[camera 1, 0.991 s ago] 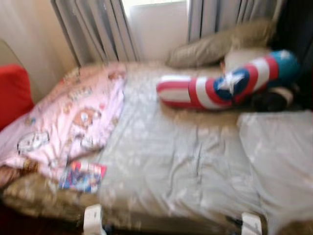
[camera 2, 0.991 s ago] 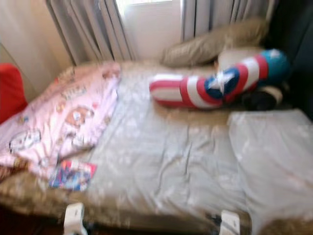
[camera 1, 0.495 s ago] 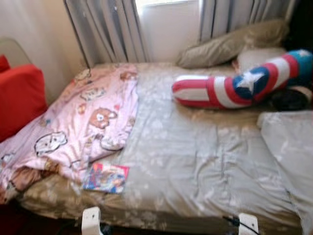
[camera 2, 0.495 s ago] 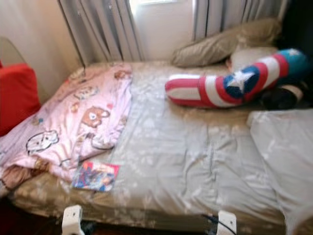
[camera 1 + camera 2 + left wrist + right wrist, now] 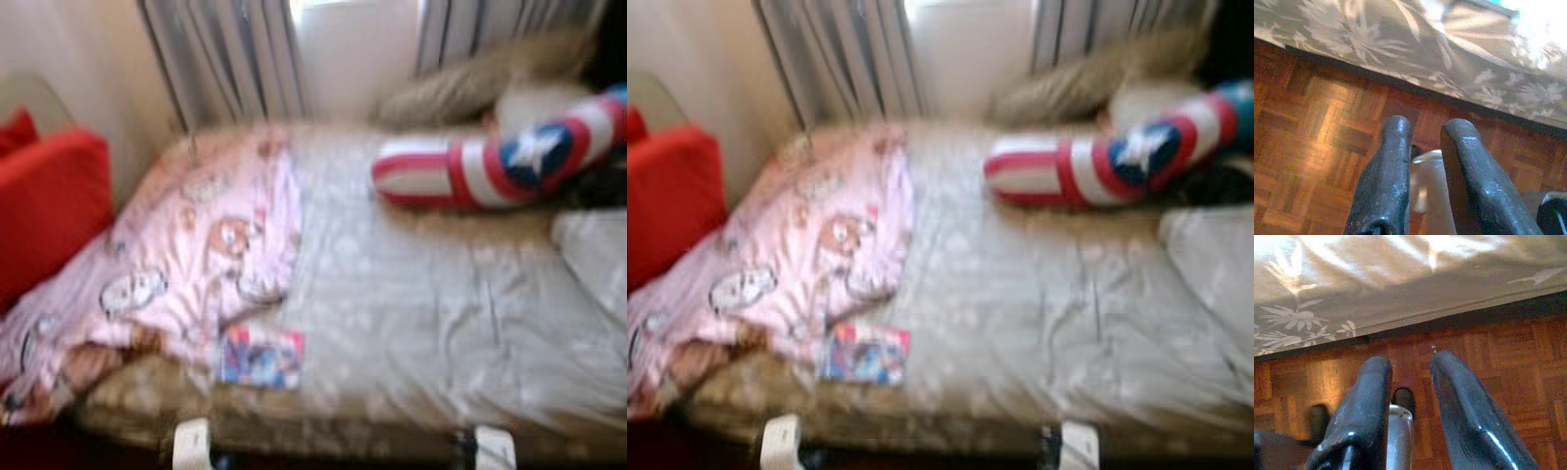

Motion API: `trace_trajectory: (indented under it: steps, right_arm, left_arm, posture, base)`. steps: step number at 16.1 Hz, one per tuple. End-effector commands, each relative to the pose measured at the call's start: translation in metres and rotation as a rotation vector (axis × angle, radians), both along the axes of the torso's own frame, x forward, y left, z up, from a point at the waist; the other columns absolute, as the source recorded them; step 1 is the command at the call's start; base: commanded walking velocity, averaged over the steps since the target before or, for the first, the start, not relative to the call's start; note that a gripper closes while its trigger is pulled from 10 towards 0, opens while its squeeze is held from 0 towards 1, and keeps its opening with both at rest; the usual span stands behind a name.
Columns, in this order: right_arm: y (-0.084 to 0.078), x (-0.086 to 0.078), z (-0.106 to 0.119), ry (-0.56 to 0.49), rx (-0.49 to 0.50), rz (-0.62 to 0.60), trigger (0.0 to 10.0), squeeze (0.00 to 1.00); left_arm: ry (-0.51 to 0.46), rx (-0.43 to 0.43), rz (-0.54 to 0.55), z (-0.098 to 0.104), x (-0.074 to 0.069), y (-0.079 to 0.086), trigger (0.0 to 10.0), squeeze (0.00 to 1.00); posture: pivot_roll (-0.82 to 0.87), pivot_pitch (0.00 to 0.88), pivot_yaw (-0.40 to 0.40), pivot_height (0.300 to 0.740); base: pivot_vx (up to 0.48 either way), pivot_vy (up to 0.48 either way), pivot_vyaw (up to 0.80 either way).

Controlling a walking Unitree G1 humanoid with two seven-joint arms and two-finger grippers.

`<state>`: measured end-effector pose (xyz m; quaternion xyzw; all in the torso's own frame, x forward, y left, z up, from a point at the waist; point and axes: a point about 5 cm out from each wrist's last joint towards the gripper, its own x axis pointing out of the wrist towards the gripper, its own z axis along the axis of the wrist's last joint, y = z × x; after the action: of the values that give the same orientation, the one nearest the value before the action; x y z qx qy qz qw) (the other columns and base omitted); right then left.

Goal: Clean up the room

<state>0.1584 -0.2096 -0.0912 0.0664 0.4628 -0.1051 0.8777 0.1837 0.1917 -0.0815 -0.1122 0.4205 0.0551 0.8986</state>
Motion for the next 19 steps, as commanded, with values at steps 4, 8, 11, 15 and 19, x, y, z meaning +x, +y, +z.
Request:
trace_trajectory:
  steps: [4,8,11,15,19]
  right_arm:
    - [0.009,0.002,-0.001,-0.009,0.026,0.021,10.0,0.0]
    - [0.008,0.001,-0.001,-0.006,0.024,0.024,10.0,0.0]
    - [0.008,0.002,-0.001,-0.007,0.024,0.029,10.0,0.0]
    - [0.008,0.004,0.0,-0.012,0.024,0.03,10.0,0.0]
    - [0.008,0.005,0.001,-0.015,0.024,0.029,10.0,0.0]
  left_arm:
    - [0.021,0.031,0.021,-0.002,-0.012,0.02,10.0,0.0]
    - [-0.003,0.027,0.014,0.001,-0.002,0.013,10.0,0.0]
    - [-0.009,0.025,0.011,0.002,0.002,0.009,10.0,0.0]
    - [-0.019,0.023,0.011,0.004,0.005,0.007,10.0,0.0]
    - [-0.032,0.027,0.007,0.005,0.006,0.008,10.0,0.0]
  posture:
    - [0.0,0.0,0.067,0.74]
    - [0.0,0.0,0.069,0.74]
    - [0.01,0.0,0.064,0.74]
    - [0.01,0.0,0.06,0.74]
    - [0.01,0.0,0.059,0.74]
  base:
    - [0.0,0.448,0.0]
    - [0.0,0.446,0.0]
    - [0.0,0.446,0.0]
    - [0.0,0.444,0.0]
    - [0.0,0.083,0.0]
